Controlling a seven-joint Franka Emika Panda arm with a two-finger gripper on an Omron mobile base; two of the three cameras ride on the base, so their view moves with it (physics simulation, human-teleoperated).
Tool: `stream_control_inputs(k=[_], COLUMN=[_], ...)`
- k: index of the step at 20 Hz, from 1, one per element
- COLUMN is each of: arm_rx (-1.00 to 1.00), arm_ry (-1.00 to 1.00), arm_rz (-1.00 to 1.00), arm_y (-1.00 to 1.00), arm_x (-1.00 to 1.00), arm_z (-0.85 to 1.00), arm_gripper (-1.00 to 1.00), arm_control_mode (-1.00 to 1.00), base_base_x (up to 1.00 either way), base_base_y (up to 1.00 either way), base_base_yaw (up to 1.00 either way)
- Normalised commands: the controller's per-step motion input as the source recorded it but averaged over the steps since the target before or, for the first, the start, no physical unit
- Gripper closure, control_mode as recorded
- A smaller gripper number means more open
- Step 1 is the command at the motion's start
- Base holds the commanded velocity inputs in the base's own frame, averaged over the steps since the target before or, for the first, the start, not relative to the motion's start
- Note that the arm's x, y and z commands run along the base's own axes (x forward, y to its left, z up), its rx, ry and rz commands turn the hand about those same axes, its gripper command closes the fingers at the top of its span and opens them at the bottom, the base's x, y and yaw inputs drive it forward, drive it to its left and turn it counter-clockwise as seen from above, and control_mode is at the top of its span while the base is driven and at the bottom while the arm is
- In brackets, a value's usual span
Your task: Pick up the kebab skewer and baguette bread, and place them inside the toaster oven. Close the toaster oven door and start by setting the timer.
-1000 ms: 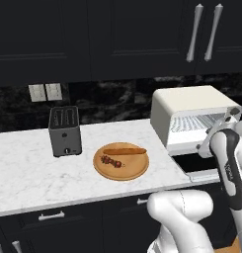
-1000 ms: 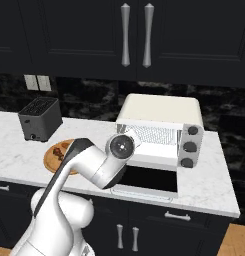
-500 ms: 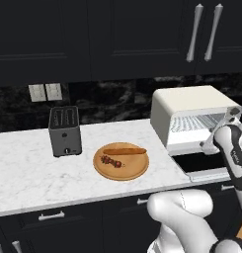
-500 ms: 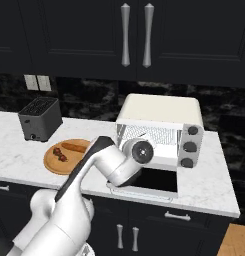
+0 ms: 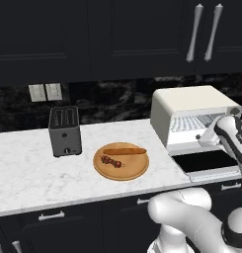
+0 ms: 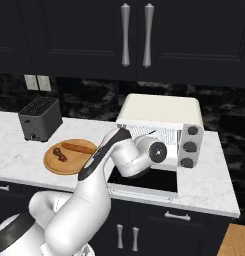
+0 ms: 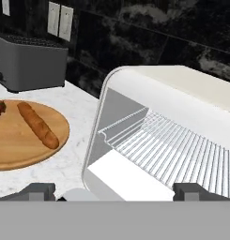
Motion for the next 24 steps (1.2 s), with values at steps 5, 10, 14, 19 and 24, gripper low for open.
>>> stream_control_inputs(k=[5,10,14,19,24], arm_rx=[0.00,0.00,0.00,0.00,0.00], arm_ry=[-0.02,0.00,0.00,-0.05,-0.08], arm_rz=[0.00,0.00,0.00,0.00,0.00], arm_y=[-0.14,-0.02,-0.21,-0.20,-0.09], arm_x=[0.36,0.50,0.24,0.25,0.32], arm_z=[-0.28,-0.17,-0.32,-0.13,-0.05], arm_gripper=[-1.00,-1.00,-1.00,-1.00,-1.00], arm_control_mode=[-1.00,-1.00,-1.00,-1.00,-1.00], base_base_x=[0.00,0.00,0.00,0.00,0.00], base_base_y=[0.00,0.00,0.00,0.00,0.00], base_base_yaw=[0.00,0.00,0.00,0.00,0.00])
